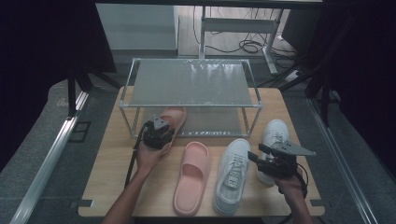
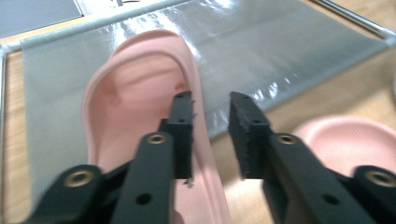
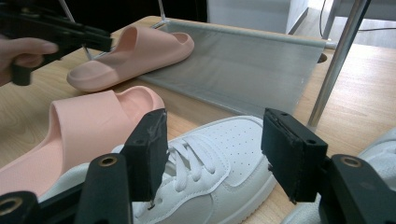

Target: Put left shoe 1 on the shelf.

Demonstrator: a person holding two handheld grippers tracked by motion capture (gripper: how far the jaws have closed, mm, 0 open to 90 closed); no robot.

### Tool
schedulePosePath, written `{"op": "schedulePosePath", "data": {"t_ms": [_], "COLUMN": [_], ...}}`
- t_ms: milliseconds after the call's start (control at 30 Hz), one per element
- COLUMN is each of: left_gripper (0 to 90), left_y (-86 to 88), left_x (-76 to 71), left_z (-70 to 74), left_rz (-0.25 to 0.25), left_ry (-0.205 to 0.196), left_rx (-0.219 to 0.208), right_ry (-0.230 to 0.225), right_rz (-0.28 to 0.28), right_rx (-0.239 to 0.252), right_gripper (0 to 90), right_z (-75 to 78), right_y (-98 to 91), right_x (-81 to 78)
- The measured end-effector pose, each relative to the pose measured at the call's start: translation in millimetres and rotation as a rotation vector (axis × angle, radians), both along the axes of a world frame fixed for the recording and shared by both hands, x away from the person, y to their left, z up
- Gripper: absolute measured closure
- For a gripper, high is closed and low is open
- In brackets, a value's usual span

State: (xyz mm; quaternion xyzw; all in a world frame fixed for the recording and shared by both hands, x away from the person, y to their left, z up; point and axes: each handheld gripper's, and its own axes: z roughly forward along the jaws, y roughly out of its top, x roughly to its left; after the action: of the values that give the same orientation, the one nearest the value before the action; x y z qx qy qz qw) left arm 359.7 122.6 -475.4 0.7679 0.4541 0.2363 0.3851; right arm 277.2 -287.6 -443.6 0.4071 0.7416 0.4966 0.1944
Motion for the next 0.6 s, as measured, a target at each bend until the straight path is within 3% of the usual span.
{"op": "schedulePosePath", "data": {"t_ms": [67,133,167,200,400,600], "left_gripper": [76.7,86.0,89.1,90.0,90.0,90.0], "left_y": [2.8,9.9,9.9,14.2,28.3,41.9], "left_x": [-5.3,-20.5,-20.5,-29.8,-54.8,-70.1], "left_z": [0.4,-0.5,-0.5,-2.5,-9.0,-18.2], "left_rz": [-0.009,-0.033,-0.033,-0.047,-0.064,-0.057], "left_ry": [0.0,0.008,0.008,0.013,0.031,0.056], "left_rx": [-0.004,0.0,0.0,0.005,-0.011,-0.022], "right_ry": [-0.001,-0.001,0.0,-0.001,-0.001,0.0], "right_rz": [0.0,0.0,-0.001,-0.001,-0.001,0.003], "right_rx": [0.0,-0.001,0.0,0.0,-0.003,-0.004], "right_gripper": [41.3,41.3,41.3,41.3,41.2,41.2], "right_z": [0.0,-0.1,0.0,0.1,0.1,-0.3], "right_y": [0.0,-0.1,-0.2,-0.2,0.3,1.6], "right_x": [0.0,0.0,0.0,-0.1,-0.2,-0.1]}}
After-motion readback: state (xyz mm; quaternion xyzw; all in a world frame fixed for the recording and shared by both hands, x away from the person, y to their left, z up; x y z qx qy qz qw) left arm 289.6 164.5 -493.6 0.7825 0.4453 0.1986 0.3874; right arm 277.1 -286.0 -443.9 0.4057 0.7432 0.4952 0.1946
